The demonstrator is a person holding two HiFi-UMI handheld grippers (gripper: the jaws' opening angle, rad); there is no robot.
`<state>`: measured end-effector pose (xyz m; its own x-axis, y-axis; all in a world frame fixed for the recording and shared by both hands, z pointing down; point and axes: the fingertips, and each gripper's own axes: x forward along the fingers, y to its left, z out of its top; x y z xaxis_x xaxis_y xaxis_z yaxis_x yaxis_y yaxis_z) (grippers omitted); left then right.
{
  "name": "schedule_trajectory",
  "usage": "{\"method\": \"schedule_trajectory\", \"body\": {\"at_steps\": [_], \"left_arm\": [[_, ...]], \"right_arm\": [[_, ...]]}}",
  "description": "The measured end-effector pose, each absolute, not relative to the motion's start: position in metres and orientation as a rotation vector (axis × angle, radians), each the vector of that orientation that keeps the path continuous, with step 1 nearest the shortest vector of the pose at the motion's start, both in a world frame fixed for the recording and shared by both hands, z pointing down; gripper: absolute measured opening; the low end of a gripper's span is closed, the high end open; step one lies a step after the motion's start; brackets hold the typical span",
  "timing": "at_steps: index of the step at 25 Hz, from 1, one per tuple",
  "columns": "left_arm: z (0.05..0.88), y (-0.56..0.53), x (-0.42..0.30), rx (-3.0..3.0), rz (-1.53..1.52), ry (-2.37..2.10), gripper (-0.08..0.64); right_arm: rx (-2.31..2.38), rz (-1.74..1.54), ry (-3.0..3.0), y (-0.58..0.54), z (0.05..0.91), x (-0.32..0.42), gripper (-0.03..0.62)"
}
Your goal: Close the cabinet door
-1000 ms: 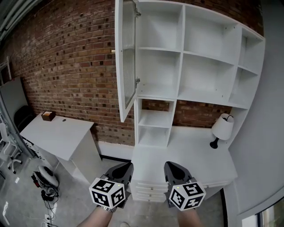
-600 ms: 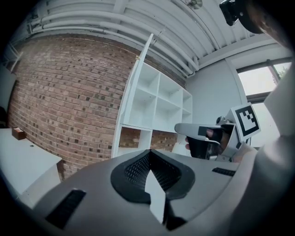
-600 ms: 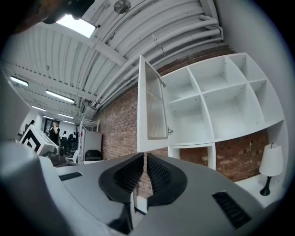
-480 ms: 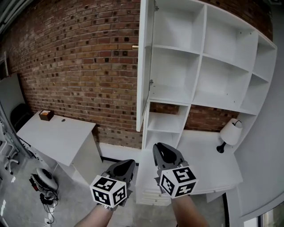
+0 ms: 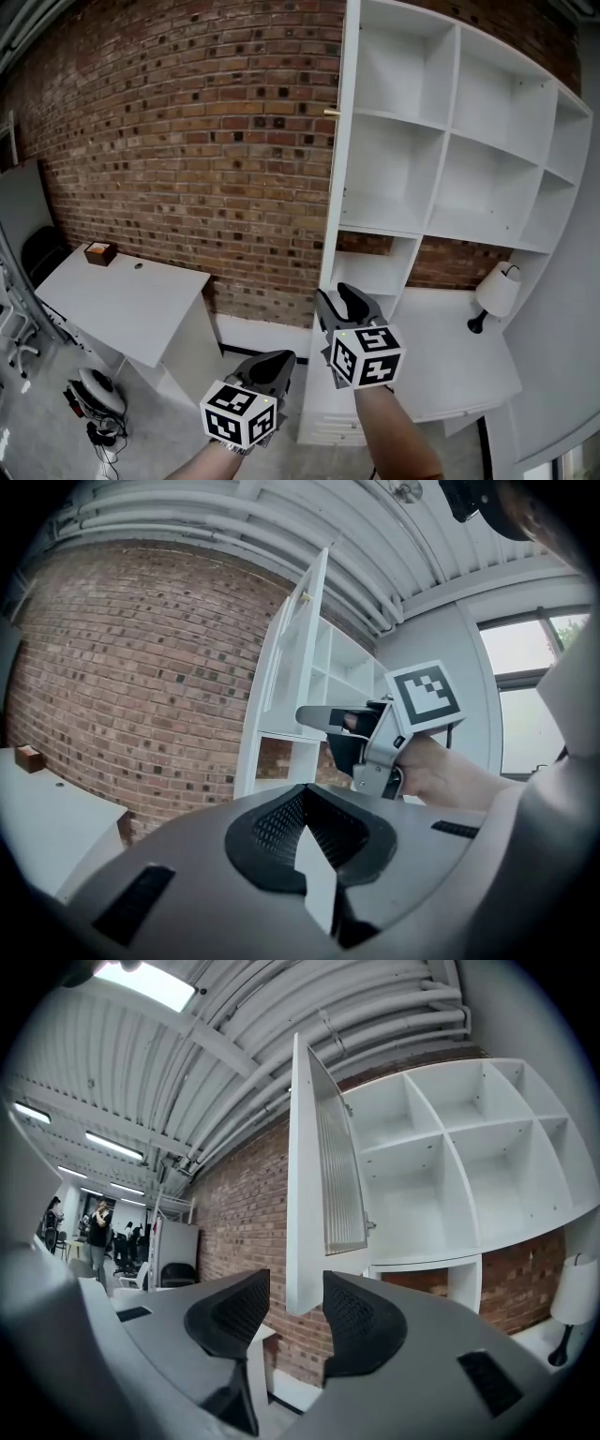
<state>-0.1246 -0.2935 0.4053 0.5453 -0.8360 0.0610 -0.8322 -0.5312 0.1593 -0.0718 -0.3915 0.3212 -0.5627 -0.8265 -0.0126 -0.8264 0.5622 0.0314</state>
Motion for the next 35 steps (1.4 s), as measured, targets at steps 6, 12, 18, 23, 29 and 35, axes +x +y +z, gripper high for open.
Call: {"method": "schedule_trajectory", "body": {"at_steps": [6,12,18,23,29,35], "left_arm": [[0.403,-0.295,-0.132,2.629,-0.024,-1.409,0.008],[0.402,-0.306,-0.127,2.635,-0.028,-1.417,0.008],[0.403,-0.326,-0.103,2.630,-0.043,-1.415,0.008],[0.403,-0.346,-0.071,2.633,-0.055,-1.374,0.008],[0.404,-0.358,-0.035,2.680,-0.101,-1.253,0.009],[0.407,-0.365,-0.013,2.695,-0.096,-1.197,0.009]], "right_arm": [[1.534,-0.032,-2.749,-0.410,0.320,-0.077,0.178],[1.513,-0.054,-2.740,-0.424,0.322,-0.082,0.175],[1.438,-0.061,-2.771,-0.423,0.322,-0.073,0.175],[1.437,-0.068,-2.773,-0.427,0.317,-0.040,0.163],[1.387,-0.054,-2.815,-0.441,0.315,0.011,0.138],[1.491,-0.044,-2.760,-0.471,0.314,0.075,0.089]]}}
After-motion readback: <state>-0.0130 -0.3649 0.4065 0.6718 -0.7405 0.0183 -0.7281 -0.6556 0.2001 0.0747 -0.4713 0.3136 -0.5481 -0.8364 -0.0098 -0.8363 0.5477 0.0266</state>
